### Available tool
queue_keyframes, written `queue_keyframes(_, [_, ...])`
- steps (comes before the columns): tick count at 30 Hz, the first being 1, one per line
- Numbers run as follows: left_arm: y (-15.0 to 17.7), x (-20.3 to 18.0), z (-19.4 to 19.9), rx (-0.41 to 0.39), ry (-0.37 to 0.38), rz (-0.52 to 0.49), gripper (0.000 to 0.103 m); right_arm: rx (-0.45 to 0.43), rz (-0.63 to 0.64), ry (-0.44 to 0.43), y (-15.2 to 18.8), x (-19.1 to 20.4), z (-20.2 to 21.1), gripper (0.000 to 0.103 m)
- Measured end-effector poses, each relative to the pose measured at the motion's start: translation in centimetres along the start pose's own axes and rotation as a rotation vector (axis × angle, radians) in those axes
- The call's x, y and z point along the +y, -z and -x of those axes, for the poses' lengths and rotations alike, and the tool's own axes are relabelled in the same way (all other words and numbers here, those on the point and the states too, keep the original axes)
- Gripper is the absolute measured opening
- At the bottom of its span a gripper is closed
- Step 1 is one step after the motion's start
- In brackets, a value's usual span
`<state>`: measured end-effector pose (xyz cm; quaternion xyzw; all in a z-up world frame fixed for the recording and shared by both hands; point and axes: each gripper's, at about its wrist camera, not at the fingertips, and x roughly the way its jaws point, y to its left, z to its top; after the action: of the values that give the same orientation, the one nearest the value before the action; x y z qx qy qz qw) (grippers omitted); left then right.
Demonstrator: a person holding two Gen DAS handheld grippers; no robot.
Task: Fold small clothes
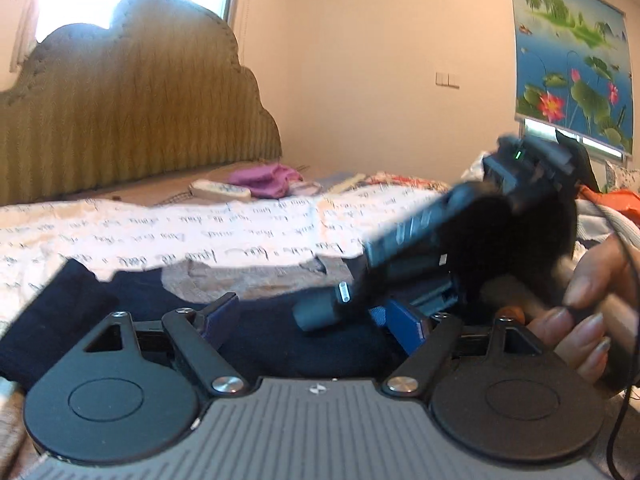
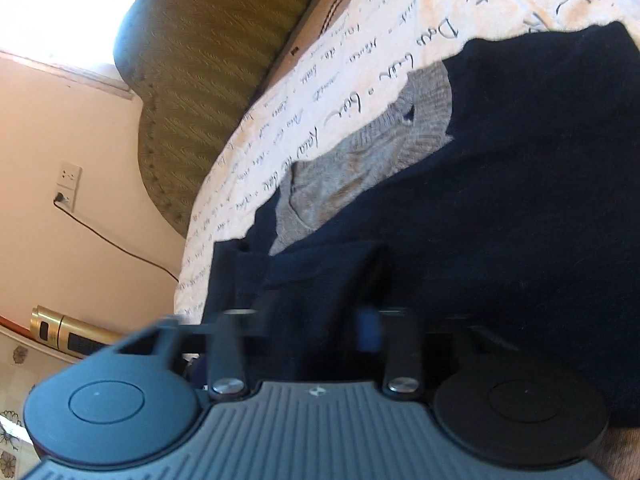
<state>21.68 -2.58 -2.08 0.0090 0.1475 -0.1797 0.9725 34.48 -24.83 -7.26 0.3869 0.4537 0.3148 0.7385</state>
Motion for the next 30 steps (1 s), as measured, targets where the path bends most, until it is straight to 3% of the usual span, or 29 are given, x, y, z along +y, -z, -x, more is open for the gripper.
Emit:
queue_keyframes(4, [0.0, 1.5, 2.8, -0.052, -0.016, -0.016, 0.094, -0.014, 0.103, 0.051, 0.7, 1.0, 0.1, 0.007])
queue_keyframes(6, [0.1, 3.1, 4.0, -0.071, -0.124, -0.014, 0.103, -0.036, 0.141, 0.047, 0.6, 1.5, 0.7, 0.006])
queue_keyframes(9, [-0.1, 6.5, 5.0, -0.050, -0.274, 0.049, 0.102, -0.079, 0.147, 0.017, -0.3, 1.5, 2.0, 0.006])
queue_keyframes(12, [0.2, 10.1, 5.4, 0.024, -0.386, 0.203, 0.101, -0.120, 0.129, 0.004, -1.2, 1.0, 3.7, 0.006])
queue_keyframes(14, [0.4, 11.3, 6.0, 0.031, -0.380, 0.276, 0.102, -0.146, 0.130, 0.010, -1.8, 0.6, 5.1, 0.006])
queue_keyframes(17, [0.6, 11.4, 6.7, 0.032, -0.366, 0.287, 0.103, -0.190, 0.119, 0.051, -2.9, -0.5, 7.3, 0.006])
queue_keyframes(20, [0.9, 11.7, 5.2, 0.118, -0.325, 0.295, 0.103, -0.205, 0.088, 0.127, -3.7, -2.4, 8.4, 0.006])
queue_keyframes(24, [1.7, 12.8, 3.9, 0.199, -0.332, 0.361, 0.103, -0.205, 0.067, 0.174, -3.6, -4.3, 8.6, 0.006])
queue_keyframes(30, [2.1, 13.9, 3.8, 0.221, -0.352, 0.436, 0.102, -0.204, 0.020, 0.197, -3.5, -5.7, 8.0, 0.009])
